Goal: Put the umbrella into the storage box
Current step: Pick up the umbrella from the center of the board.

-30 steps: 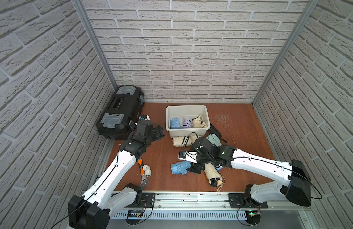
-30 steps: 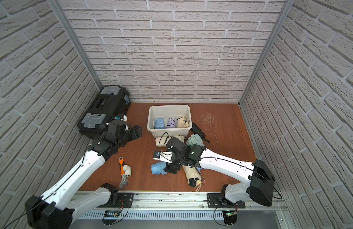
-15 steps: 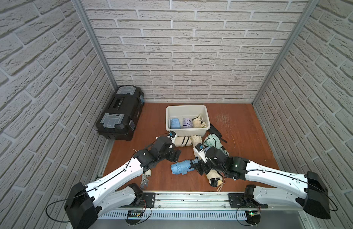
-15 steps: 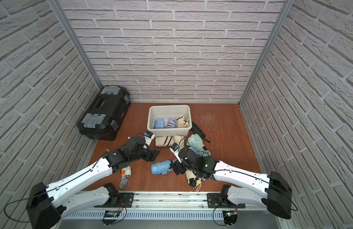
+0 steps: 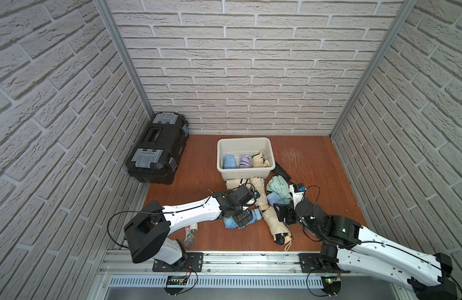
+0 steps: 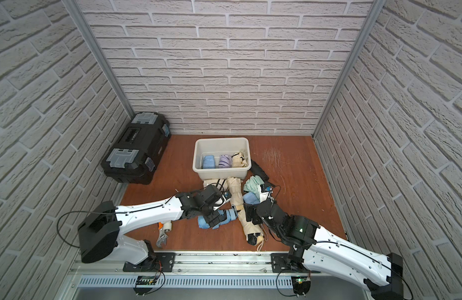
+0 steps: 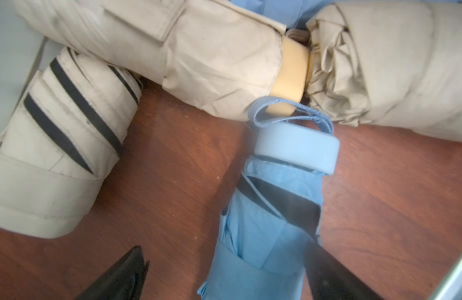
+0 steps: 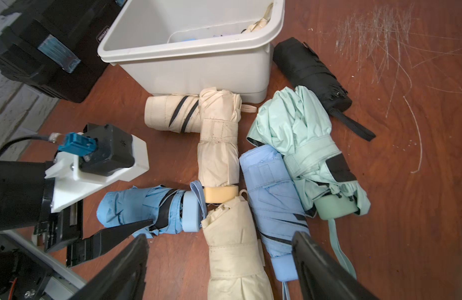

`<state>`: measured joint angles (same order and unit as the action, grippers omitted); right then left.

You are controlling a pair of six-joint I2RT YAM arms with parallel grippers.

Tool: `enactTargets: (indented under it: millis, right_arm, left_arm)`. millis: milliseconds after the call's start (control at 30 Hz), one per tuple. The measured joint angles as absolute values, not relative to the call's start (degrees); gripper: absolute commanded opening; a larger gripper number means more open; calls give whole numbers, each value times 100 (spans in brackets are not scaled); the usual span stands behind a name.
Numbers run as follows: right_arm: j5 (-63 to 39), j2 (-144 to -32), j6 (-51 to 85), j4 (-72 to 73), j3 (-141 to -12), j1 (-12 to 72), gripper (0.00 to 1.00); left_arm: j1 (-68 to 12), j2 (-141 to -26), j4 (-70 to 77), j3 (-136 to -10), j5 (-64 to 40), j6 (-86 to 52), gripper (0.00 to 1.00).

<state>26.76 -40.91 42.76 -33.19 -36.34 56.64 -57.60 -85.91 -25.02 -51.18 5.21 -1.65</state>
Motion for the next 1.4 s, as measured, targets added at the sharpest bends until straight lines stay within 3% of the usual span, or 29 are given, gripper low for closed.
enactTargets:
  millis: [467,967,1067,1300,1400]
  right_arm:
    - [2862,-4025,4464,-3522,-3634,5664,89]
    - [2917,-4007,4547,-3564,-3634,5664,89]
    - [2917,-4010,4552,-3557,-3634,5664,89]
    - [2921,-4010,4552,-3548,-3634,5664,89]
    - [2934,-4021,4547,-3535,-3634,5664,89]
  left_arm:
    - [-5791,-9161,-2709,-5406,-193,95,98]
    - [-5861,-9467,-3435,-5863,-38,523,98]
    - [-5863,-9684,-3433,-5887,67,607,94]
    - [-5863,-9950,-3435,-5918,145,733,69]
    - [-5881,-9950,-3430,-5920,169,757,63]
